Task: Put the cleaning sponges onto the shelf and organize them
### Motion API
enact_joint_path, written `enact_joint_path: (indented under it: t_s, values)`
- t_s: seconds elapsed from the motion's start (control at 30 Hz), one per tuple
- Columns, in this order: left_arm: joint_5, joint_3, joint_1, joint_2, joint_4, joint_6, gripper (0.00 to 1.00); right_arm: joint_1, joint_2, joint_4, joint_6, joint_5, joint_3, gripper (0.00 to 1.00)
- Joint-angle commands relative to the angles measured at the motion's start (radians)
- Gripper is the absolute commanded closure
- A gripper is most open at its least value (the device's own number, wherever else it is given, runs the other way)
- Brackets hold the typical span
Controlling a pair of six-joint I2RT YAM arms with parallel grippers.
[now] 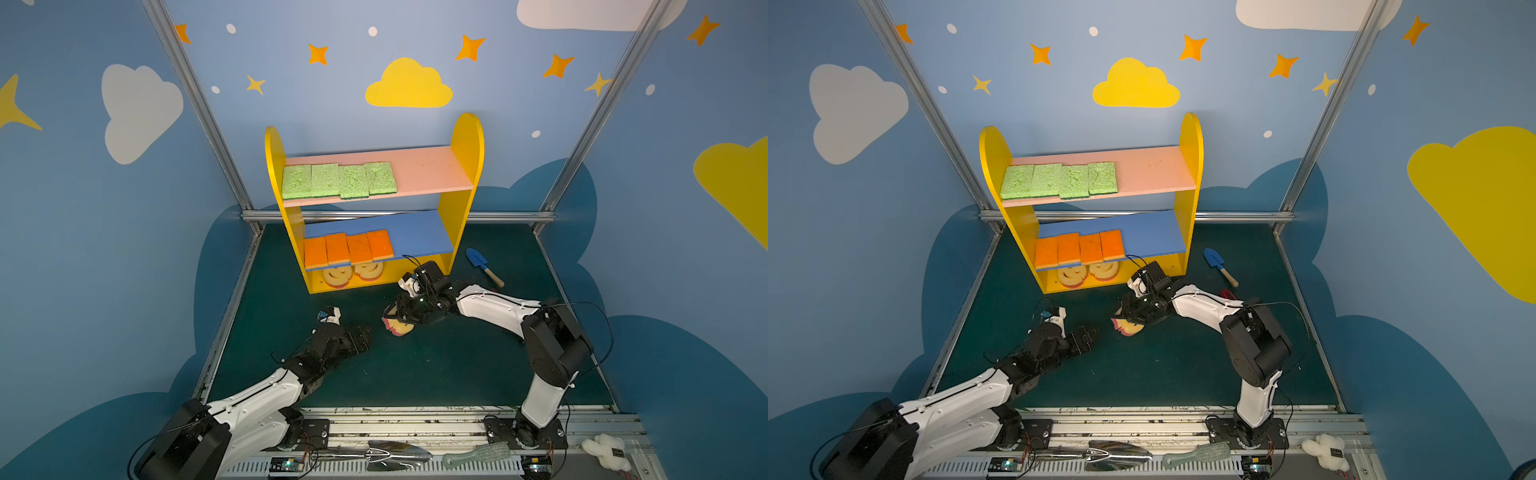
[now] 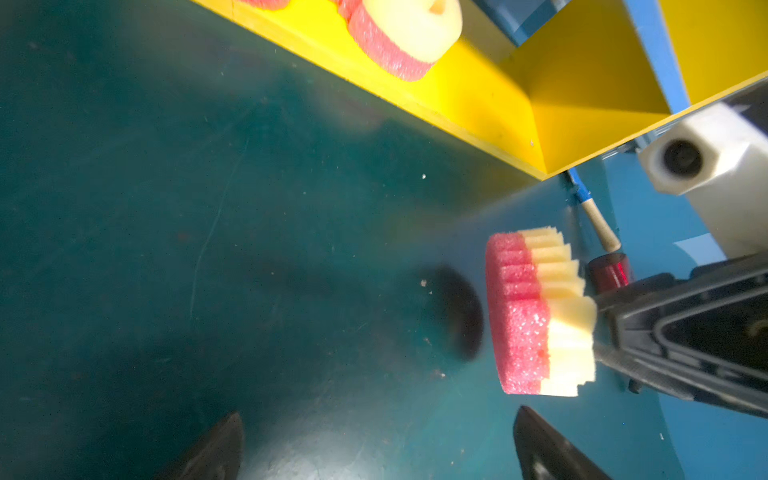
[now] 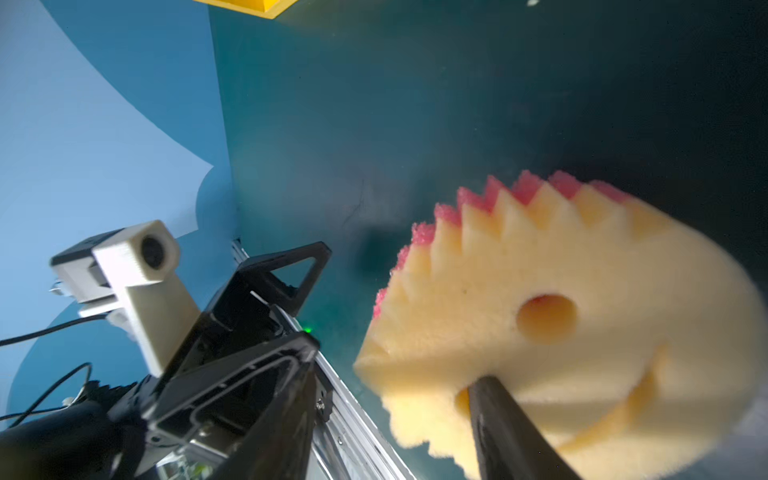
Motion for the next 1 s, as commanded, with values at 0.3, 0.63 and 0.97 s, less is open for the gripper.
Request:
enact_joint_path:
  t_s: [0.3,0.63,0.97]
  values:
    - [0.078,0.038,0.004,0.09,0.186,-0.008,0.0,0.014,0.07,0.262,0.153,-0.175,-0.031,0.4]
    - [0.089,0.036,0.005,0.156,0.249,-0.019,0.02,0.015,0.103,0.38,0.207,-0.236,-0.045,0.41]
    - [0.104,0.045,0.005,0.211,0.307,-0.032,0.29,0.023,0.122,0.481,0.255,-0.279,-0.074,0.41]
